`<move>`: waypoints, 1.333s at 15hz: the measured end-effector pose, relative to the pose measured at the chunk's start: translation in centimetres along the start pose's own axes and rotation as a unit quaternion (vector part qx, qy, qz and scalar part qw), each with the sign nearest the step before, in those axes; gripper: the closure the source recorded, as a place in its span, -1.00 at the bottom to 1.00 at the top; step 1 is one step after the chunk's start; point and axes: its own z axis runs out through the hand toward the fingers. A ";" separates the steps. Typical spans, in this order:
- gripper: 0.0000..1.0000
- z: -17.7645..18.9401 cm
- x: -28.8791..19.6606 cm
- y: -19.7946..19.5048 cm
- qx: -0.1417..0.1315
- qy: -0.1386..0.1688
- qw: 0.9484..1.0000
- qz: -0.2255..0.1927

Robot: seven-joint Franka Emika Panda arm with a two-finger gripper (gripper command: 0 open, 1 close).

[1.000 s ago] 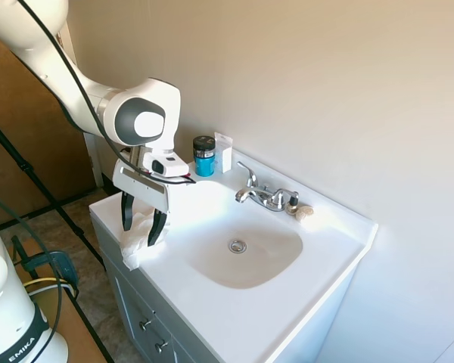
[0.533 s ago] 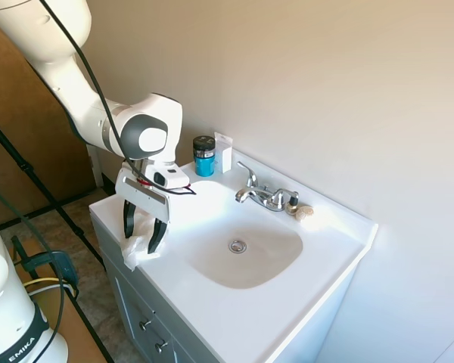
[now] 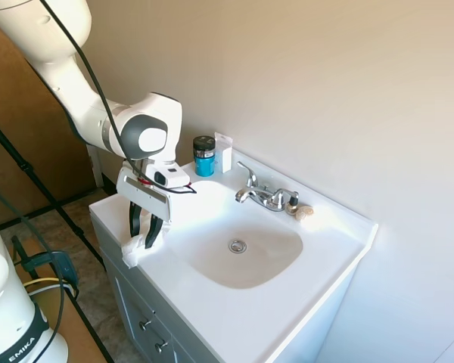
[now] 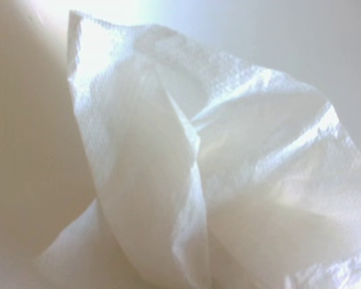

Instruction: Throw the tissue in the trash bin

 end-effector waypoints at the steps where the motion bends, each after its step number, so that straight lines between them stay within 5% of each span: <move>1: 1.00 0.0 0.1 0.0 0.001 0.001 1.000 0.001; 6: 1.00 -1.4 1.0 0.2 0.022 0.005 1.000 0.016; 10: 1.00 -5.3 0.7 -1.6 0.066 0.041 0.997 0.007; 15: 1.00 -12.2 -6.2 -10.4 0.119 0.108 0.986 -0.050; 20: 1.00 -13.4 -10.4 -21.2 0.136 0.148 0.977 -0.070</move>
